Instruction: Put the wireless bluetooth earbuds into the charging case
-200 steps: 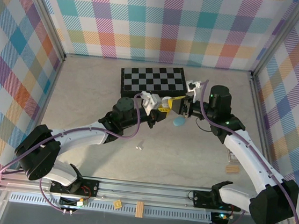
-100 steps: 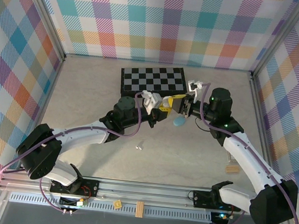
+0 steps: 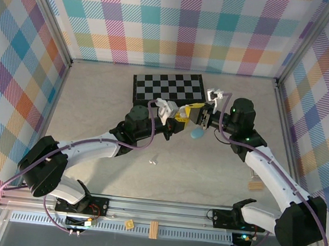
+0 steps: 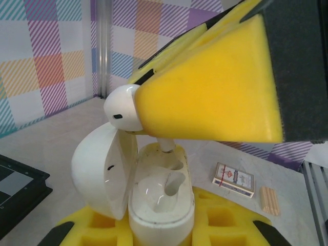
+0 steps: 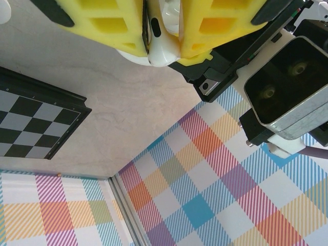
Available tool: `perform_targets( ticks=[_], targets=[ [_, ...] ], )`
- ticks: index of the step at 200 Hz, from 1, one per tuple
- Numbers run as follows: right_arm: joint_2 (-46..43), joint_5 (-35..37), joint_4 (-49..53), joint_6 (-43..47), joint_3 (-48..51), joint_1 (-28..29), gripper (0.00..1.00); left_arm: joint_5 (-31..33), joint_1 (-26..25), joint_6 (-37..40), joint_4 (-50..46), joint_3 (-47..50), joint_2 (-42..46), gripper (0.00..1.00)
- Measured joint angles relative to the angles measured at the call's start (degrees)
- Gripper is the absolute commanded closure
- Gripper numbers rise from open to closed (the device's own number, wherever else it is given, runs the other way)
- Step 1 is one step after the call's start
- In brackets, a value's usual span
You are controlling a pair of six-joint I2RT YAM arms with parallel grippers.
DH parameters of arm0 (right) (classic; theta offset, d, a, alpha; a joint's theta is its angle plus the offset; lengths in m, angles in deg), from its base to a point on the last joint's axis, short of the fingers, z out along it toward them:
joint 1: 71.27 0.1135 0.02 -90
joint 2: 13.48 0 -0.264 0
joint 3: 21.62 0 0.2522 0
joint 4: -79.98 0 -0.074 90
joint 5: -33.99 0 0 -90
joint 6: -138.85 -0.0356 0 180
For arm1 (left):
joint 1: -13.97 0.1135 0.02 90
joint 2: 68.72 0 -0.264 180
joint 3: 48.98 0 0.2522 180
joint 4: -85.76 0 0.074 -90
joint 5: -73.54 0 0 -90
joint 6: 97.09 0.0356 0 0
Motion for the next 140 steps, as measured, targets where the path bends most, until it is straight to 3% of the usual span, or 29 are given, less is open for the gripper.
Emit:
perform_targets(
  ticks=[140],
  targets=[
    [-1.3,-0.5,-2.2,0.6,1.5,-0.3,0.78,-0.8,-0.2,-5.1,-0.2,-1.6,-0.5,0.88]
  ],
)
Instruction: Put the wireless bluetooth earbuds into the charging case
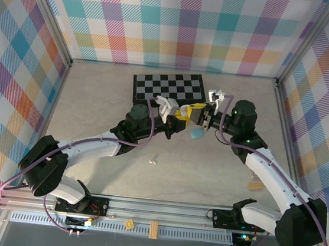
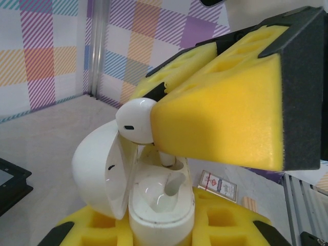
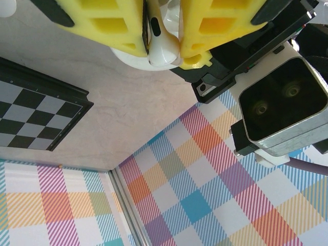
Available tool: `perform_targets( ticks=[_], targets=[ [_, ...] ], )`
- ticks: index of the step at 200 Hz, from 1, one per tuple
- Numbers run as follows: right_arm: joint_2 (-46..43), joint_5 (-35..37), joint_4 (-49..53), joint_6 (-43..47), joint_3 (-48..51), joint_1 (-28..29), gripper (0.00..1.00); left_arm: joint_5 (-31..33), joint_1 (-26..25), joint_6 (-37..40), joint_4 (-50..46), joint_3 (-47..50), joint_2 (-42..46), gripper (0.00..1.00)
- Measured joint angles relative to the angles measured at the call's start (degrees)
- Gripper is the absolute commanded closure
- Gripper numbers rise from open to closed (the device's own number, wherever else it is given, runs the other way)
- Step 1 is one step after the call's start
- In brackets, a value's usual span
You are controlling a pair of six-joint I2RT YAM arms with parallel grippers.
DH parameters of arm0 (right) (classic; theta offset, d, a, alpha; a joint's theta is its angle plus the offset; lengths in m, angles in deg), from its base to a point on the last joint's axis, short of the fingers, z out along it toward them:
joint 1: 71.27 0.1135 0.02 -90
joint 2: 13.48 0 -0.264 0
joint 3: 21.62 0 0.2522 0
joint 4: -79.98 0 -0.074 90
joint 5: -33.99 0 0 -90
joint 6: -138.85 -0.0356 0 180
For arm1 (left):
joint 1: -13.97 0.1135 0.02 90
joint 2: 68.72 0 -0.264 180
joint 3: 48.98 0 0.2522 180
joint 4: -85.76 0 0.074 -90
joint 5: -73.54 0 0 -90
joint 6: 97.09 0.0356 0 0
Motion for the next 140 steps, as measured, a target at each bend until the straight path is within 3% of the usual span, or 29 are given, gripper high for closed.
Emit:
perform_targets(
  ticks=[140],
  targets=[
    [-1.4,1.7,-1.9,-0.8,2.7,0.0,0.78,1.1,-0.4,0.0,-1.2,-0.9,-1.0,0.89]
  ],
)
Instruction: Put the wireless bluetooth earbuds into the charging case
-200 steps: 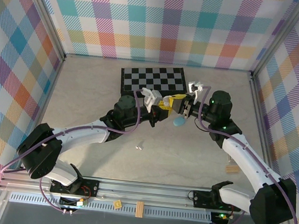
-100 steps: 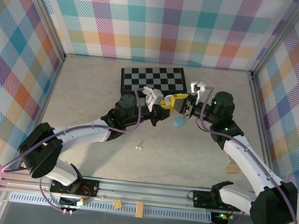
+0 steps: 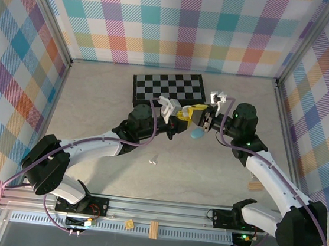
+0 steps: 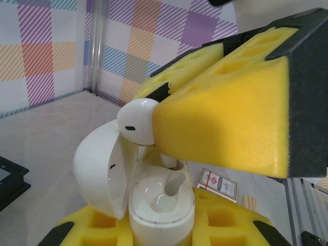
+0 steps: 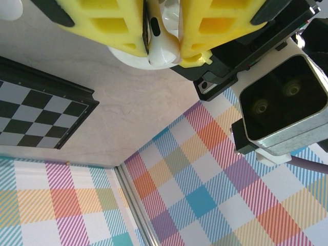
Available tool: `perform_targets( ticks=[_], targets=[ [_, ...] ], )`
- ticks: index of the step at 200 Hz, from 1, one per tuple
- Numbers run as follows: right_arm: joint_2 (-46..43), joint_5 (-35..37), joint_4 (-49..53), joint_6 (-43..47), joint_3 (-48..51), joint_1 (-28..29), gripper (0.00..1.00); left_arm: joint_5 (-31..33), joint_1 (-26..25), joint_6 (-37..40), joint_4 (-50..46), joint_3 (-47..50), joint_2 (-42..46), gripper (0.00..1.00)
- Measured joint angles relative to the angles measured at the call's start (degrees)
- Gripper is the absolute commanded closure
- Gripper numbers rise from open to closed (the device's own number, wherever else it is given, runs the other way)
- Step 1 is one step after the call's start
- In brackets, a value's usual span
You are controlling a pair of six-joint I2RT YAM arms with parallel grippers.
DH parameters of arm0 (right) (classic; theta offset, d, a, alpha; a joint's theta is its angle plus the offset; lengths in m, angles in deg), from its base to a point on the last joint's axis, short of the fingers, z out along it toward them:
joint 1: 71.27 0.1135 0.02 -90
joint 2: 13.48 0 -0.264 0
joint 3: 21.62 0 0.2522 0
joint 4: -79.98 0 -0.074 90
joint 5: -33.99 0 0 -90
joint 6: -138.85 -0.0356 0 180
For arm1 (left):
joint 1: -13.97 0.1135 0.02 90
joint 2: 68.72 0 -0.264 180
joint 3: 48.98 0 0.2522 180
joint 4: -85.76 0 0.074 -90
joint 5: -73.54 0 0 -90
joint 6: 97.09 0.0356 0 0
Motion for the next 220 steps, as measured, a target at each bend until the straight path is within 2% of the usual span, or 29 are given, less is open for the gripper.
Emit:
perform_targets(
  ticks=[48,89,220],
  targets=[
    [-0.5,0.9,2.3,2.7,0.3,0.3,0.77,0.0,-0.1,0.0,-1.6,0.0,0.0,0.89],
    [-1.5,1.4,3.9,4.1,0.3,0.5,0.71,0.0,-0.2,0.0,-1.6,0.0,0.0,0.89],
    [-2.3,2.4,9.4,4.3,-3.3,0.7,0.63,0.9,-0.2,0.3,0.6,0.0,0.0,0.89]
  ],
)
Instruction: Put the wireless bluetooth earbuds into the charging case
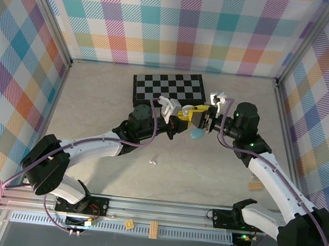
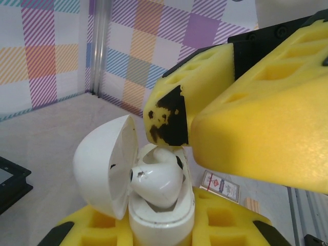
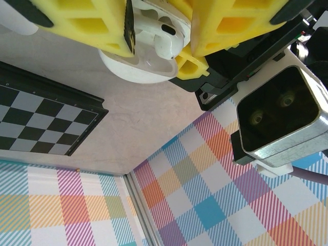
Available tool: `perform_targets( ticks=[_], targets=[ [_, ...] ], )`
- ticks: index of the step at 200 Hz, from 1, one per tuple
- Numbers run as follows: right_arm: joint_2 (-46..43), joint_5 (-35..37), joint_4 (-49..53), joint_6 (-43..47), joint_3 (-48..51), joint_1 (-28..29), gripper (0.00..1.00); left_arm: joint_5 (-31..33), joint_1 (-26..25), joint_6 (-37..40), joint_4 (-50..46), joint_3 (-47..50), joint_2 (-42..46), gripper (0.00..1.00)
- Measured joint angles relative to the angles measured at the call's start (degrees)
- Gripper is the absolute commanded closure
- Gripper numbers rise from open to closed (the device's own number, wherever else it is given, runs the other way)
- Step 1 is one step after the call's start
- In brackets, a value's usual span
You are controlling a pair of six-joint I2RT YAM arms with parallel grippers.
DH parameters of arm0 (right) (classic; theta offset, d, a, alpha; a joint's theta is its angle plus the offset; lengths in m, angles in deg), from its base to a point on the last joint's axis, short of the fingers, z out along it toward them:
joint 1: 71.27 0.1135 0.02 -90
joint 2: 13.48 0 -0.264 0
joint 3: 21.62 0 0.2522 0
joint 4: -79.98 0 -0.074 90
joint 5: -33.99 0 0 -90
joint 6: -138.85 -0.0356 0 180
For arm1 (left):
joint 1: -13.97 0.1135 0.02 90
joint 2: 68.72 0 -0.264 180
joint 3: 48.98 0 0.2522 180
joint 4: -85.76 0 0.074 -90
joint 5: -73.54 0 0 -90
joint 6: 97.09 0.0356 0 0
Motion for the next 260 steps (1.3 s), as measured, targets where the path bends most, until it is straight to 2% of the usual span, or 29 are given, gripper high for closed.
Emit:
perform_targets(
  ticks=[39,71,103,173,209,260],
  targets=[
    [-1.5,0.0,4.0,0.7,-1.9,0.1,0.56,0.0,0.0,3.0,1.5,0.0,0.0,0.88],
    [-2.0,0.0,10.9,5.1,-5.9,0.2,0.54,-0.1,0.2,6.4,2.3,0.3,0.0,0.89],
    [-1.8,-0.1,19.0,12.0,-9.9,1.2,0.57,-1.2,1.5,9.0,1.5,0.9,0.3,0.89],
    [2.4,0.6,33.3,33.8,-14.8,4.8,0.55,-7.3,5.2,16.5,-5.3,4.9,5.7,0.90],
    [5.5,3.5,36.3,43.1,-16.2,8.4,0.55,-8.2,6.3,20.7,-8.7,7.2,8.7,0.91],
    [10.6,5.2,37.7,49.7,-20.1,10.7,0.55,-9.5,7.5,24.0,-11.8,8.2,9.1,0.91]
  ],
)
